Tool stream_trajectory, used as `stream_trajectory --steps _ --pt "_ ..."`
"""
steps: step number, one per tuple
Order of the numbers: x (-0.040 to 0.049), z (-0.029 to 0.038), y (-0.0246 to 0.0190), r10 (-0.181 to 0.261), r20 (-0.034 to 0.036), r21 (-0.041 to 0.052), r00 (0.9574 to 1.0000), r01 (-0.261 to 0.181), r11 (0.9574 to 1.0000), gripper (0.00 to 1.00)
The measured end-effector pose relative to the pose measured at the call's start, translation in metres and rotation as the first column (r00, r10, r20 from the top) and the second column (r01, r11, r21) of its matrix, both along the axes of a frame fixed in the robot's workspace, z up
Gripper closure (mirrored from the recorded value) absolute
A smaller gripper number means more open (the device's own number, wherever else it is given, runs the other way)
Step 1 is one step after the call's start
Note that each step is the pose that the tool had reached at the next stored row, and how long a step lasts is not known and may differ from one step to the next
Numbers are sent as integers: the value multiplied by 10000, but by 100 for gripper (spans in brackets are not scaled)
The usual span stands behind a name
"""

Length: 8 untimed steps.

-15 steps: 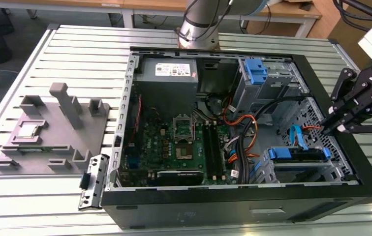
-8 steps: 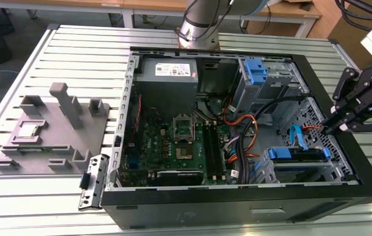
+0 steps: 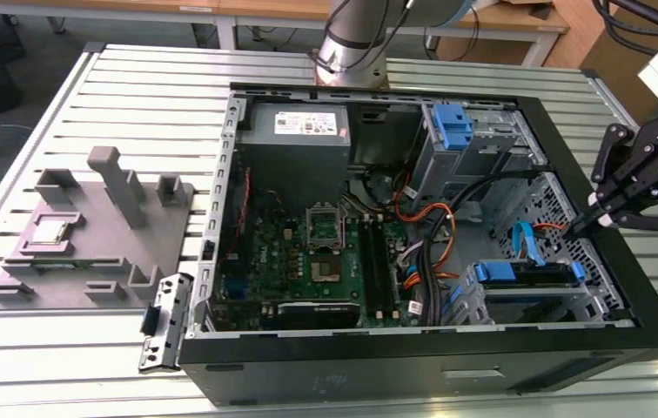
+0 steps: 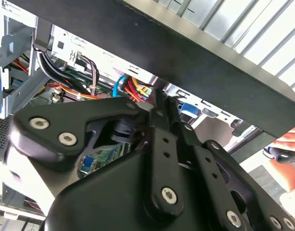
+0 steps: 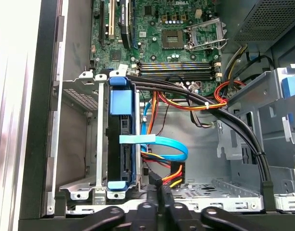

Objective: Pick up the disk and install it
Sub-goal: 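Insert the second disk wire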

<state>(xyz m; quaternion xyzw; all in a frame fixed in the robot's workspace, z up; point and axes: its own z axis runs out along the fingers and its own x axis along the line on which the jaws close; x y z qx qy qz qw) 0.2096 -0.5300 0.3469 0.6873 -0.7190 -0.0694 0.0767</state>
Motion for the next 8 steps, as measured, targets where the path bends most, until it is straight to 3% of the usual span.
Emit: stream_trajectory --steps 1,3,8 --pt "0 0 0 0 -1 0 10000 0 10000 87" --pt "0 0 0 -1 -1 -3 10000 1 10000 89" --pt "0 0 0 0 -3 -9 10000 0 10000 89"
